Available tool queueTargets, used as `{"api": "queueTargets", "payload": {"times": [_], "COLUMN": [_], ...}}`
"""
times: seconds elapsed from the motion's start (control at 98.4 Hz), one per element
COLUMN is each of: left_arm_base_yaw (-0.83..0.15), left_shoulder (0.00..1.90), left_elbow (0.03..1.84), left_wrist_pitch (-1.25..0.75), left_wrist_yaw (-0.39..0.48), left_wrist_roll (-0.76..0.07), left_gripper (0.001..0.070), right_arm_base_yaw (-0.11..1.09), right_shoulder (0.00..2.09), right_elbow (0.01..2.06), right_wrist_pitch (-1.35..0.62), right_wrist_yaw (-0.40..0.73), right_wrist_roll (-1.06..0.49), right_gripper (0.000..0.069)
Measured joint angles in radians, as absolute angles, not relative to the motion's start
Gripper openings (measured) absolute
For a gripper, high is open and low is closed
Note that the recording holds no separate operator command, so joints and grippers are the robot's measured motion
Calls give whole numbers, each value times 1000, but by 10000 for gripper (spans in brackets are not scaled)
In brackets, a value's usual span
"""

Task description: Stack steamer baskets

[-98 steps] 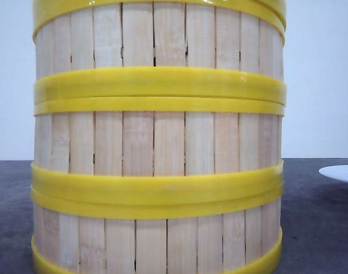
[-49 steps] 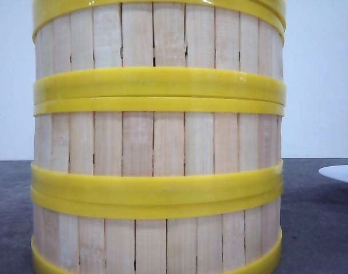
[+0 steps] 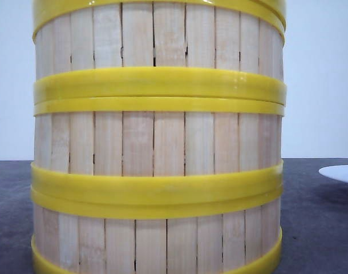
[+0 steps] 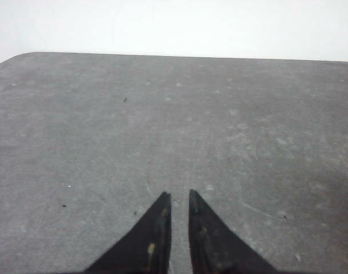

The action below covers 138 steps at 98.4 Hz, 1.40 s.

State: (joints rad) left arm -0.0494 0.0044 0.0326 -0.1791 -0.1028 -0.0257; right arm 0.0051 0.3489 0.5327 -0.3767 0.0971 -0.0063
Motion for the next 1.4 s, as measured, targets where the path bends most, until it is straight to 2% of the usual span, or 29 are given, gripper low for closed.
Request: {"api": "queueTargets", "payload": {"times": [0.274,0.589,0.772,1.402], "left_arm_base_yaw": [-49,-49,-49,-49], "left_shoulder": [4,4,4,4], "left_elbow": [33,33,33,33], "left_wrist_pitch": [-179,-179,-179,-179], "left_wrist_yaw": [-103,-103,-103,-103], "left_wrist_roll": [-26,-26,-26,-26], "left_gripper": [30,30,30,30], "right_arm_base_yaw": [-22,-28,-52,-61], "right_shoulder": [115,35,5,6], "right_elbow": [248,83,38,17], "right_wrist_pitch": [-329,-211,-208,-171], "right_wrist_yaw": [97,16,-30,-29], "right_wrist_roll": [4,9,13,32], "right_gripper": [10,10,10,10]}}
